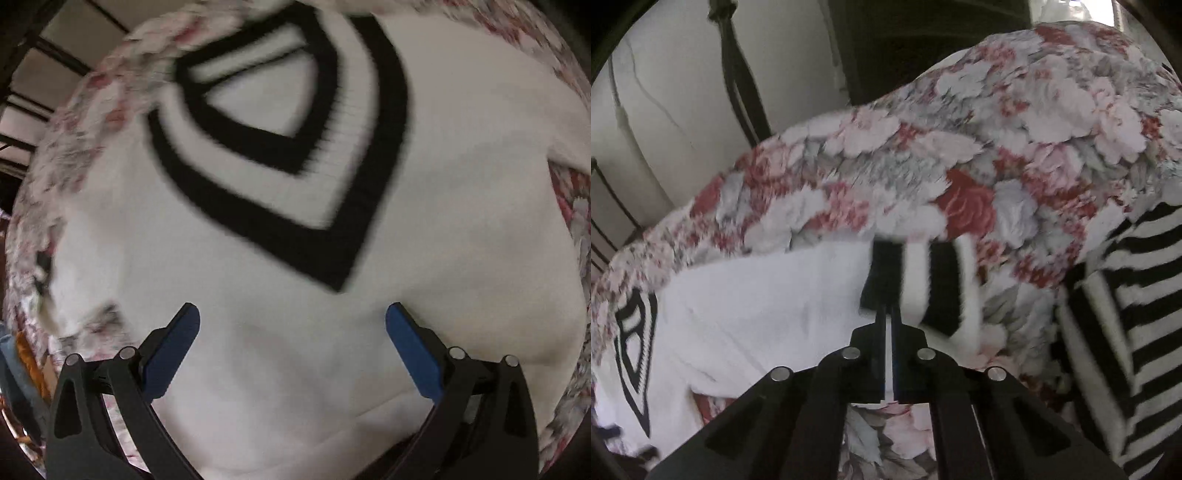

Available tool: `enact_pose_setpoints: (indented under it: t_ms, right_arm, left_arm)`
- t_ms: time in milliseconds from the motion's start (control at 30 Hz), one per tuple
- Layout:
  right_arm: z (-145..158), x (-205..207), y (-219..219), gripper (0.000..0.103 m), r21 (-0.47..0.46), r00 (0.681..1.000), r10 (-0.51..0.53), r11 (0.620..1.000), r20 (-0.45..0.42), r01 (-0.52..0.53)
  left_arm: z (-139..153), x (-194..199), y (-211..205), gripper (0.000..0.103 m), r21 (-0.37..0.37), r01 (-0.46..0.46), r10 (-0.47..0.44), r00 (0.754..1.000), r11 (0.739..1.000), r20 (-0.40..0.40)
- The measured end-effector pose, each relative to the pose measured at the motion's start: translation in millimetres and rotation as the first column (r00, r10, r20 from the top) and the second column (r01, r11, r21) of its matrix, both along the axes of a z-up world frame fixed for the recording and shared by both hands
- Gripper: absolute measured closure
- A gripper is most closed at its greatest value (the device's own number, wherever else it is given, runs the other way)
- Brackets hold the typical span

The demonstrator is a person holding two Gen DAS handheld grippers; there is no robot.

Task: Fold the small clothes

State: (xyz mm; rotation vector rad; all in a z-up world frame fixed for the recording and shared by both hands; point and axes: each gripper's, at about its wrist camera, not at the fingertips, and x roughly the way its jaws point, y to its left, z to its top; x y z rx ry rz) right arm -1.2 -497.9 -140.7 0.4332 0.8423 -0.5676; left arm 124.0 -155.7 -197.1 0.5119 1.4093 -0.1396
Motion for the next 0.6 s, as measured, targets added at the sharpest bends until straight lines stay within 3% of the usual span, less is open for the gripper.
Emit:
enact_pose_setpoints:
  t_ms: [100,167,233,300,333,433,500,600]
  right_arm:
    - [-8,-10,-23,0.100,0.045,0.997,-0.055,0.997,-0.053,0.058]
    - [-15,-19,-34,0.100,0.097,0.996,-0.065,0.993,-0.059,0.071]
    - [-15,-31,-35,0.092,0.140,0.998,-0.060,0.988,-0.005,0.060]
    - [-12,-34,-23,0.046,0.132,1.000,-0.013,0.991,0.020,0.010]
    - [-8,-32,-11,0.041,0.096,1.000,0.026,0.995,0.013,-0.027]
    - [0,-34,22,0.041,0.076,0.992,0.122,0.989,0.027,-0.124]
    - [5,-39,42,0.041,0.184,0.980,0.186,0.963,0.063,-0.195]
    - [10,-53,80,0.042,0.318,0.954,0.289,0.899,0.085,-0.301]
  left_arm:
    - [-3,-7,-8,0.005,0.033,0.038,-0.040,0.997,0.999,0.059]
    - [2,-7,-10,0.006,-0.031,0.069,-0.068,0.997,0.997,0.027]
    - [11,-12,-15,0.017,-0.105,0.094,-0.095,0.995,0.990,-0.006]
    - [18,-19,-23,0.017,-0.173,0.137,-0.144,0.989,0.975,-0.028]
    - [20,-23,-28,0.017,-0.196,0.165,-0.178,0.982,0.967,-0.054]
    - [21,-32,-32,0.017,-0.197,0.209,-0.231,0.968,0.958,-0.096]
    - [25,-32,-25,0.017,-0.248,0.197,-0.239,0.959,0.948,-0.153]
    - [45,-27,5,0.017,-0.362,0.091,-0.173,0.964,0.928,-0.201]
